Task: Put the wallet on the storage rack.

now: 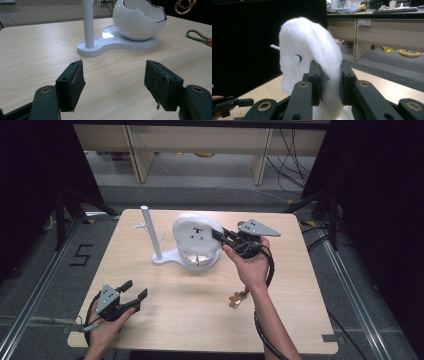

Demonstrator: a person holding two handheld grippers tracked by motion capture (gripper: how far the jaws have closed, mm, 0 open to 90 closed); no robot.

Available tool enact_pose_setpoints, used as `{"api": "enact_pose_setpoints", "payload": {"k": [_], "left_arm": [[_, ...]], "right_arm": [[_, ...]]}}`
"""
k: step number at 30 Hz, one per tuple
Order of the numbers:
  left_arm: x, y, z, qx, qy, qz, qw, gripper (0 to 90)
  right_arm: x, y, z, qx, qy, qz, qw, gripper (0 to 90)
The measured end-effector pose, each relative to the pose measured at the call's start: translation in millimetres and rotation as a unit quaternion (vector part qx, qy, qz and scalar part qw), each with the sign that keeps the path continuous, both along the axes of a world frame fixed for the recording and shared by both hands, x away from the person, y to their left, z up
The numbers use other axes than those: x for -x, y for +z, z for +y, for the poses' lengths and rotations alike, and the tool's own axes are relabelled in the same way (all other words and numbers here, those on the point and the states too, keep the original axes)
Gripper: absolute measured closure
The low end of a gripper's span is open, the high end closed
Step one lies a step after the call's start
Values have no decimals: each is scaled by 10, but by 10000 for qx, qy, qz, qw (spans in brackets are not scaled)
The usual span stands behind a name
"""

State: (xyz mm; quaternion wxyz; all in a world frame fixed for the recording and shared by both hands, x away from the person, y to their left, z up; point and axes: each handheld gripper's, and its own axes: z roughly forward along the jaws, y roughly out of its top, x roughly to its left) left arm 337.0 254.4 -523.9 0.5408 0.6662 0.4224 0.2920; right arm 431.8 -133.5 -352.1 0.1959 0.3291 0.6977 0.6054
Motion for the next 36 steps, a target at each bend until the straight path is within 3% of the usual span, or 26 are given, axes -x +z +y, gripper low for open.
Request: {"api": "enact_pose_setpoints", "payload": {"k": [7,10,12,19,29,36], "left_arm": [[8,6,1,-47,42,40,10000,316],[7,5,-4,-42,33,35,10000,316],[7,7,-8,-59,35,42,10000,316],[6,5,-8,-30,48,42,10000,316],[5,7,-6,-23,61,66,10000,315],[7,6,-4,-24,67,54,10000,315]], "right_arm": [[-42,17,9,13,-65,79,9999,766],[-65,32,18,53,-95,51,9999,766],[-112,46,24,56,-73,-94,9999,765],[-151,70,46,43,-134,29,9999,766],[-287,32,66,96,-182,-44,9998,765],[-334,2,73,32,-314,142,9994,764]]}}
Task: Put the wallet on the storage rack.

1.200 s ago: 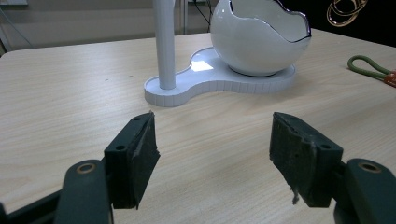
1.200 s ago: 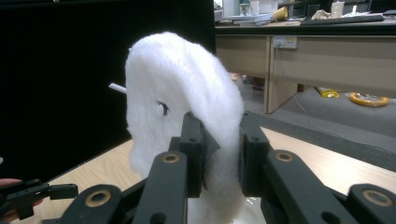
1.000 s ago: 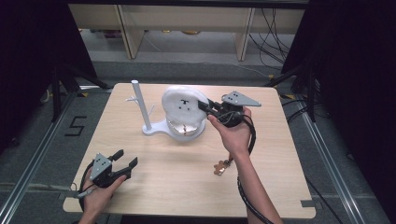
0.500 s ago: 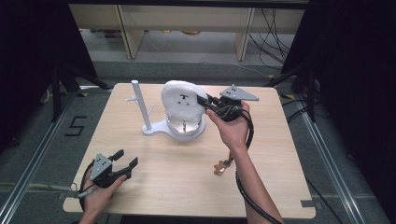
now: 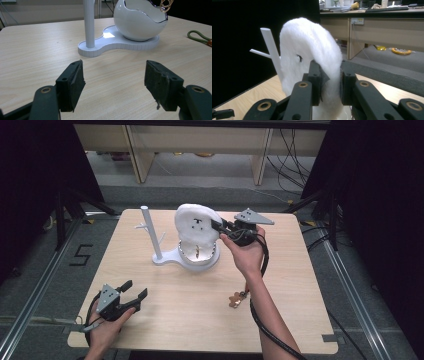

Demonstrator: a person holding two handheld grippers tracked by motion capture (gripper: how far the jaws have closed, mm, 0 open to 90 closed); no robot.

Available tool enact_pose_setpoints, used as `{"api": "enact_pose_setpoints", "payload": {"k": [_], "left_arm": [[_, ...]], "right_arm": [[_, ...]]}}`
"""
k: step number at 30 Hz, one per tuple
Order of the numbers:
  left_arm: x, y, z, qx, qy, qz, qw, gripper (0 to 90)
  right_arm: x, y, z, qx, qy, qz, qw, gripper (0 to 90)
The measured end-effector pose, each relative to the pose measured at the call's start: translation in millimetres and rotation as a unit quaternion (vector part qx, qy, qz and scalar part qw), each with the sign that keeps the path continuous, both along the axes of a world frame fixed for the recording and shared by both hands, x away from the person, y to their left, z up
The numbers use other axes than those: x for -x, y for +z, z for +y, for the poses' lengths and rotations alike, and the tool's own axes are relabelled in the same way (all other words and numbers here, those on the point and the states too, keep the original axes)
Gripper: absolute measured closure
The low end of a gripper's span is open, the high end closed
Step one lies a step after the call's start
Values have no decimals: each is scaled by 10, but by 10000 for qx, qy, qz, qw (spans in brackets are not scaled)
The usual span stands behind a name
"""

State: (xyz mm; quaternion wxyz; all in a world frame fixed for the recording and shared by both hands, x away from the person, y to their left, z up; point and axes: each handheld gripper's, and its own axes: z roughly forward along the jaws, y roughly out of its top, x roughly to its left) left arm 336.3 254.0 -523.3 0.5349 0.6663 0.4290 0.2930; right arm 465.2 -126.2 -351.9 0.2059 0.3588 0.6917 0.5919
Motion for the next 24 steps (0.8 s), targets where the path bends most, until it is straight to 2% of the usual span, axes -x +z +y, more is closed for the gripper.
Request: {"api": "enact_pose_setpoints", "payload": {"k": [4,6,10,12,16,17,24], "left_arm": [[0,0,-1,-2,-5,1,10000,315],[0,0,0,2,-4,-1,10000,315],[0,0,2,14,-7,1,10000,315],[0,0,1,14,-6,-1,10000,315],[0,0,1,10,-6,2,10000,315],[0,0,1,11,-7,2,10000,315],[0,0,1,8,-13,-2,10000,315]], "right_arm": [[-67,-7,10,76,-2,-138,9999,763],[-64,-7,16,26,12,-86,10000,763],[-114,-46,15,120,-48,-142,9998,763],[-134,-79,21,56,-62,-74,9999,762],[-153,-134,29,113,-152,36,9998,761],[-174,-150,26,146,-110,-6,9998,761],[-233,-254,55,212,-163,129,9996,759]]}}
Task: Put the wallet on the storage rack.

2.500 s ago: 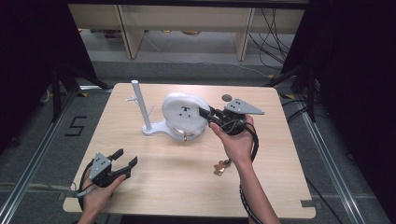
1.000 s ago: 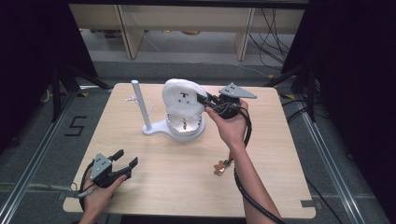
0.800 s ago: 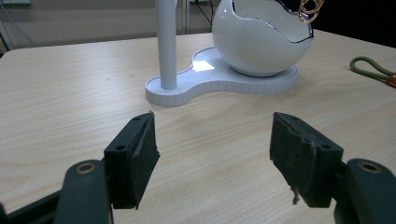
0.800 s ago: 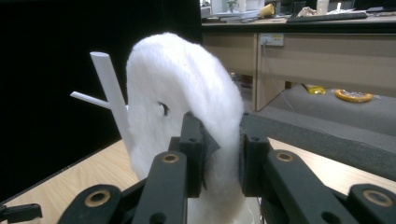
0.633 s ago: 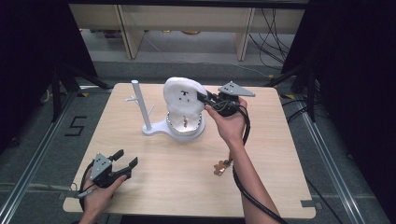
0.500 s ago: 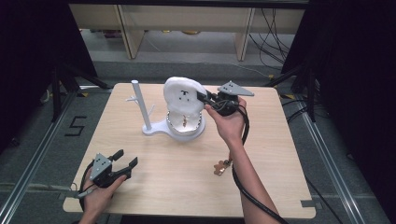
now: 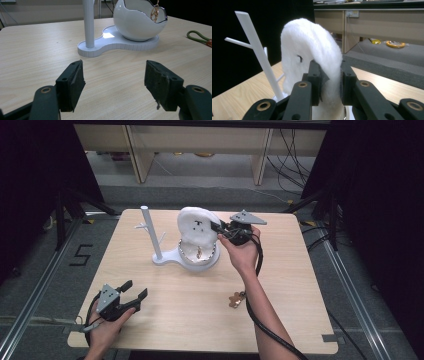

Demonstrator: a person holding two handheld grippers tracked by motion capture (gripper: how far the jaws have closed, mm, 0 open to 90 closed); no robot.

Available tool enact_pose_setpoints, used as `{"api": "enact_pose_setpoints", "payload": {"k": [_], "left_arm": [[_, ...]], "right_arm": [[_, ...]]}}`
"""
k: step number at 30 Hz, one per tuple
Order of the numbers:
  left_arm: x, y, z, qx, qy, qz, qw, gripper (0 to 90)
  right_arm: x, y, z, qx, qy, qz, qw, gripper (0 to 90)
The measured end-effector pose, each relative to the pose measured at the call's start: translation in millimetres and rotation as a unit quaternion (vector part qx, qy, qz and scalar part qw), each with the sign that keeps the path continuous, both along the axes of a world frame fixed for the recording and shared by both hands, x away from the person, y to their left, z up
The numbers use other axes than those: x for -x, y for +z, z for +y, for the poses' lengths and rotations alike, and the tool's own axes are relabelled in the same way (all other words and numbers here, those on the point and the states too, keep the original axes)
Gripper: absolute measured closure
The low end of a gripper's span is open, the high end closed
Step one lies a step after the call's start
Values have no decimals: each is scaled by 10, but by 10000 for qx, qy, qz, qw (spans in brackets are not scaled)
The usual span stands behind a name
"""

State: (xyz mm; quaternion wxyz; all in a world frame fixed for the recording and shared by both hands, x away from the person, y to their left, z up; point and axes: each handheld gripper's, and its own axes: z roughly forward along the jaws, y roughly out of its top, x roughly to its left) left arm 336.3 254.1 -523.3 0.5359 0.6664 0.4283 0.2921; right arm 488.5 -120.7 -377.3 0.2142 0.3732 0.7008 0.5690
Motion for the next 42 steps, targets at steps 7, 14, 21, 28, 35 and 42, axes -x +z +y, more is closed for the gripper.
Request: {"api": "enact_pose_setpoints", "payload": {"k": [7,14,21,28,35,42], "left_arm": [[-8,-7,-2,51,-25,-40,10000,315],[0,-2,-5,4,-25,-17,10000,316],[-1,-2,-5,1,-29,-11,10000,316],[-3,-2,-6,-15,-36,-10,10000,316],[0,0,-2,5,-23,18,10000,316],[0,0,2,25,-12,31,10000,316]], "right_arm": [[-52,-121,14,144,-16,61,9999,758],[-82,-305,97,324,29,150,9994,753],[-107,-447,130,495,-15,308,9983,744],[-126,-554,109,738,-177,377,9964,708],[-131,-582,143,899,-206,231,9955,662],[-142,-592,146,1110,-276,215,9932,586]]}}
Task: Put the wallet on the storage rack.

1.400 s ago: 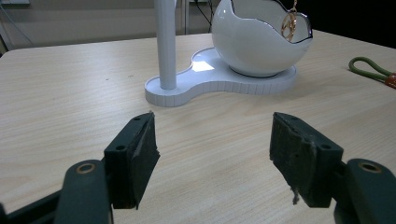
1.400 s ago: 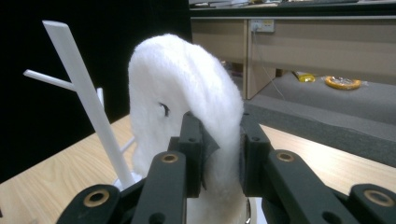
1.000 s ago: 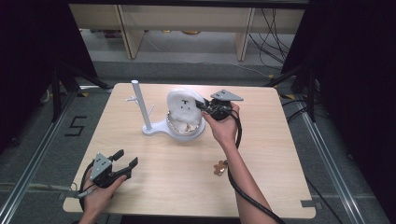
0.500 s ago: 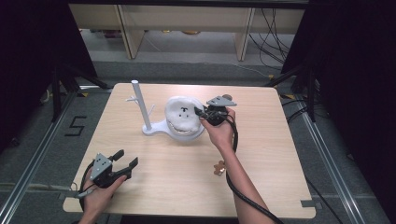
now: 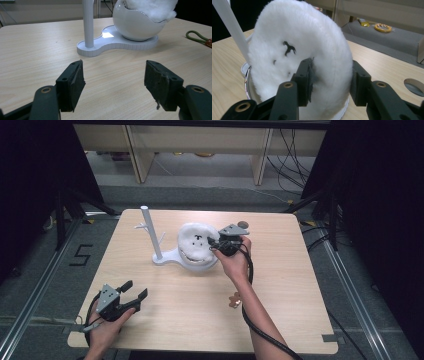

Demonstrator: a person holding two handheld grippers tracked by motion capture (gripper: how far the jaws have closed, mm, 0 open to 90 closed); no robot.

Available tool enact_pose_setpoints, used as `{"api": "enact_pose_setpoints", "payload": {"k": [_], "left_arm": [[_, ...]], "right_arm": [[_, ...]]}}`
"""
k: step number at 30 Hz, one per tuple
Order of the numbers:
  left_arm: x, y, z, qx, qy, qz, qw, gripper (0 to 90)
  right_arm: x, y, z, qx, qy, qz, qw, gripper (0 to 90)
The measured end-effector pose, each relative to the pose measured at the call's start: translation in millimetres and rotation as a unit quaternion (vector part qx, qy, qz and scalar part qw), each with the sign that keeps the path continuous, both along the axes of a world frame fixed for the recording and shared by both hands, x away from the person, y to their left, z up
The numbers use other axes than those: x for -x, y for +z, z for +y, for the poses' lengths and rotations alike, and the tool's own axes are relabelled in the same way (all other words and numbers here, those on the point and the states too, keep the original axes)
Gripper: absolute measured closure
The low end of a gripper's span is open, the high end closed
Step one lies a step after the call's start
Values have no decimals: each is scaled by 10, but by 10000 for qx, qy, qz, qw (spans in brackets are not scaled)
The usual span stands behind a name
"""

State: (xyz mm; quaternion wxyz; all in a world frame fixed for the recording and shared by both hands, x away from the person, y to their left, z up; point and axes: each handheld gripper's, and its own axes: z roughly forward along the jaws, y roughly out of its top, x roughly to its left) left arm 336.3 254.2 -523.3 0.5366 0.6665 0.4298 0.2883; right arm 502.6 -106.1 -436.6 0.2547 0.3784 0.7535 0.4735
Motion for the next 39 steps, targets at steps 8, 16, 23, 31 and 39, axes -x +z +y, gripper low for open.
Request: {"api": "enact_pose_setpoints", "payload": {"k": [8,16,23,31,39], "left_arm": [[-1,0,-6,-15,1,3,10000,317],[-1,0,-7,-21,8,4,10000,316],[-2,1,-9,-45,10,9,10000,316],[-3,1,-9,-43,22,20,10000,317],[-20,-5,-19,-23,31,15,10000,319]], "right_arm": [[-24,20,-33,-32,-37,-7,10000,465],[8,115,-53,-159,-99,46,9998,426],[59,178,-71,-267,-116,133,9995,415],[126,219,-148,-416,-121,246,9988,434],[220,252,-304,-483,-240,440,9976,454]]}}
